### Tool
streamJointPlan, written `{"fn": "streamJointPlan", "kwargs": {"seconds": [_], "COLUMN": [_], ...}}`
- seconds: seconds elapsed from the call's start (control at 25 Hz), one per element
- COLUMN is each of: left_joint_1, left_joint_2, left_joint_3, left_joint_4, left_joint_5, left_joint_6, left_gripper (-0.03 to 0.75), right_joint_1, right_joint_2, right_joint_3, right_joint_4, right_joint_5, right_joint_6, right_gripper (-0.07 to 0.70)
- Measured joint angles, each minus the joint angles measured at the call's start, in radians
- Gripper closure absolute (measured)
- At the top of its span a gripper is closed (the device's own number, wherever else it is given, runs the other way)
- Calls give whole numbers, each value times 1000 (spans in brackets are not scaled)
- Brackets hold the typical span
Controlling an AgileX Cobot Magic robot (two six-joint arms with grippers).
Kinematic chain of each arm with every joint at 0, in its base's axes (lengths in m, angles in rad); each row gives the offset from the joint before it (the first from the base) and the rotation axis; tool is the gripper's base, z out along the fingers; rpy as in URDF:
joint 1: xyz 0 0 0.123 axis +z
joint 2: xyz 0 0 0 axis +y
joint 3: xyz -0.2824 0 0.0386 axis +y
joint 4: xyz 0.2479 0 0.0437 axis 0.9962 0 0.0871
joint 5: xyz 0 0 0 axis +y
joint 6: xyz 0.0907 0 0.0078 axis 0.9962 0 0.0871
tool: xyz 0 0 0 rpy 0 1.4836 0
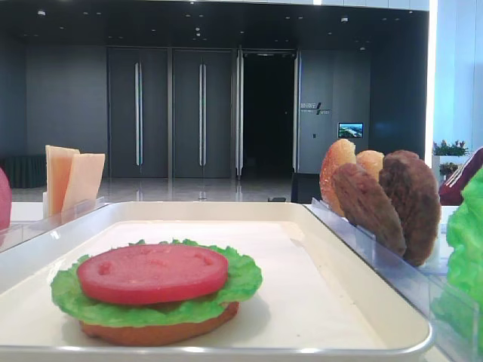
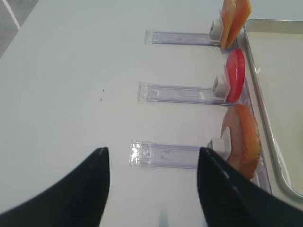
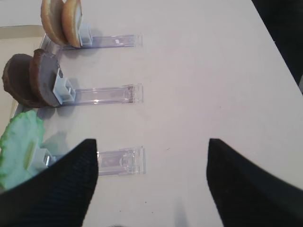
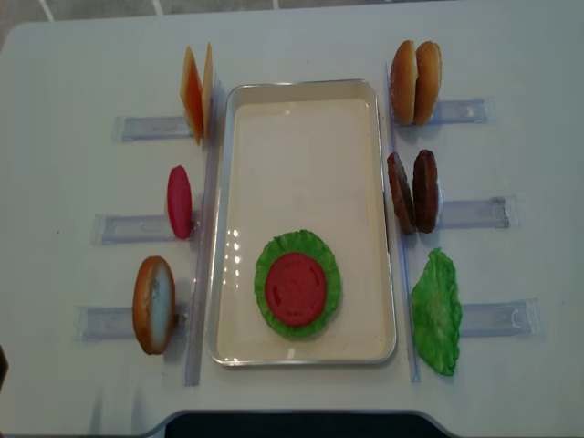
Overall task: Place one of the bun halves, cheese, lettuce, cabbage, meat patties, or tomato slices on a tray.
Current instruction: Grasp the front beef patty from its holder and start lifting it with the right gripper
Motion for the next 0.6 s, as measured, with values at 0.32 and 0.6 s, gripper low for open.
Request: {"fn": "streamJointPlan", "kwargs": {"seconds": [0.32, 0.6], "left_joint_1": [0, 0], "left_joint_2": [0, 0], "left_joint_3": [0, 0], "left_joint_4": [0, 0], "left_joint_5": [0, 0], "left_joint_6": [0, 0], "left_gripper": [264, 264], "right_joint_1": [0, 0], "right_joint_2": [0, 0], "right_joint_3": [0, 0], "right_joint_4": [0, 0], "right_joint_5": [0, 0], "right_joint_6": [0, 0], "right_gripper": [139, 139]}}
